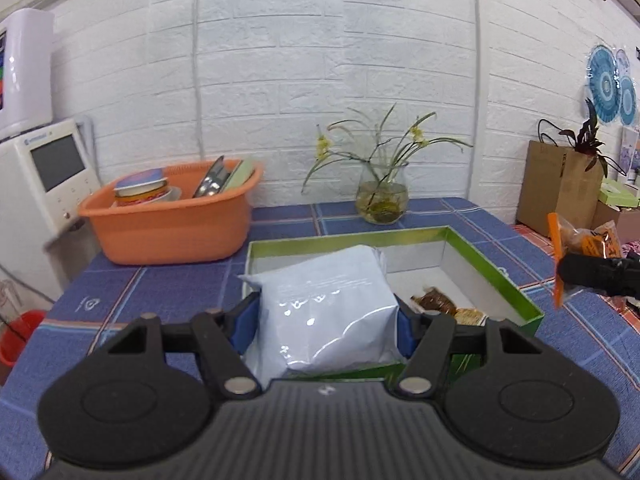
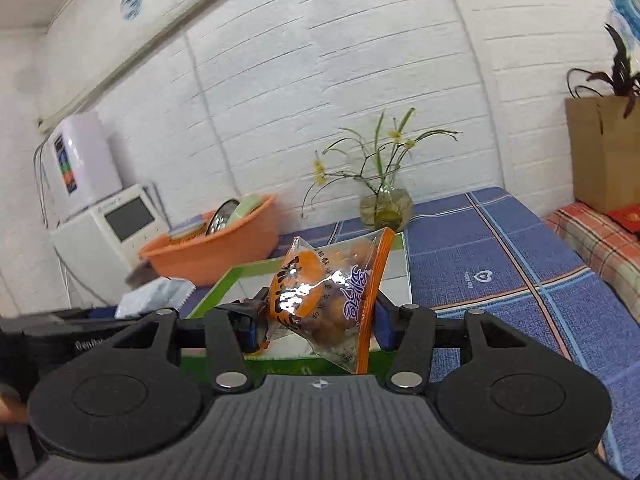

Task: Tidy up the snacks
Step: 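Lower both snacks into the green box and open both tools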

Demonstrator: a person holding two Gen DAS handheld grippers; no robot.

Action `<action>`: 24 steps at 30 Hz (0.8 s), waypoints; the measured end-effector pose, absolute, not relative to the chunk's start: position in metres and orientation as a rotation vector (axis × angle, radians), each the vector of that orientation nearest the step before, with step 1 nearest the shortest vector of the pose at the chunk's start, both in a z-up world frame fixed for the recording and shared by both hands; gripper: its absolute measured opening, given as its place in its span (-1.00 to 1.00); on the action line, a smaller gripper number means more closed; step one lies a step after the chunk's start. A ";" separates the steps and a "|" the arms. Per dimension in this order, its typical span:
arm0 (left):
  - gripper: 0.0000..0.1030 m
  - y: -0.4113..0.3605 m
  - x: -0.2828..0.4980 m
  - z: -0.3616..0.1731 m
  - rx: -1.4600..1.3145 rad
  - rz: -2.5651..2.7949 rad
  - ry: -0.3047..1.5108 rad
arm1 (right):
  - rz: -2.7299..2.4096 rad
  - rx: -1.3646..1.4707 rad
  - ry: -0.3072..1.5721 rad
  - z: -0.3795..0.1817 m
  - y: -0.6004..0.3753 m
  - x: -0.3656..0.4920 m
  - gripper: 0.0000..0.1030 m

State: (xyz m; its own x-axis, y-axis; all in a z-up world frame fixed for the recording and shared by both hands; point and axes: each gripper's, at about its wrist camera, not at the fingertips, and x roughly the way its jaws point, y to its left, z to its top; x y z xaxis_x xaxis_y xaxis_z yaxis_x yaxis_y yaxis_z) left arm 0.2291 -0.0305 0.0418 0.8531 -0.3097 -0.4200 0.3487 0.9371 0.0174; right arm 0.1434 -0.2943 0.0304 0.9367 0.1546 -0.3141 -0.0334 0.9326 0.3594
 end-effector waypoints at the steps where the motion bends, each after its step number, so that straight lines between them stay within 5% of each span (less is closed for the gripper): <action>1: 0.25 -0.038 0.235 0.045 0.095 -0.349 0.421 | 0.088 0.403 0.341 0.033 -0.295 0.148 0.65; 24: 0.25 -0.055 0.286 0.015 0.046 -0.261 0.442 | 0.053 0.057 0.421 0.012 -0.250 0.230 0.68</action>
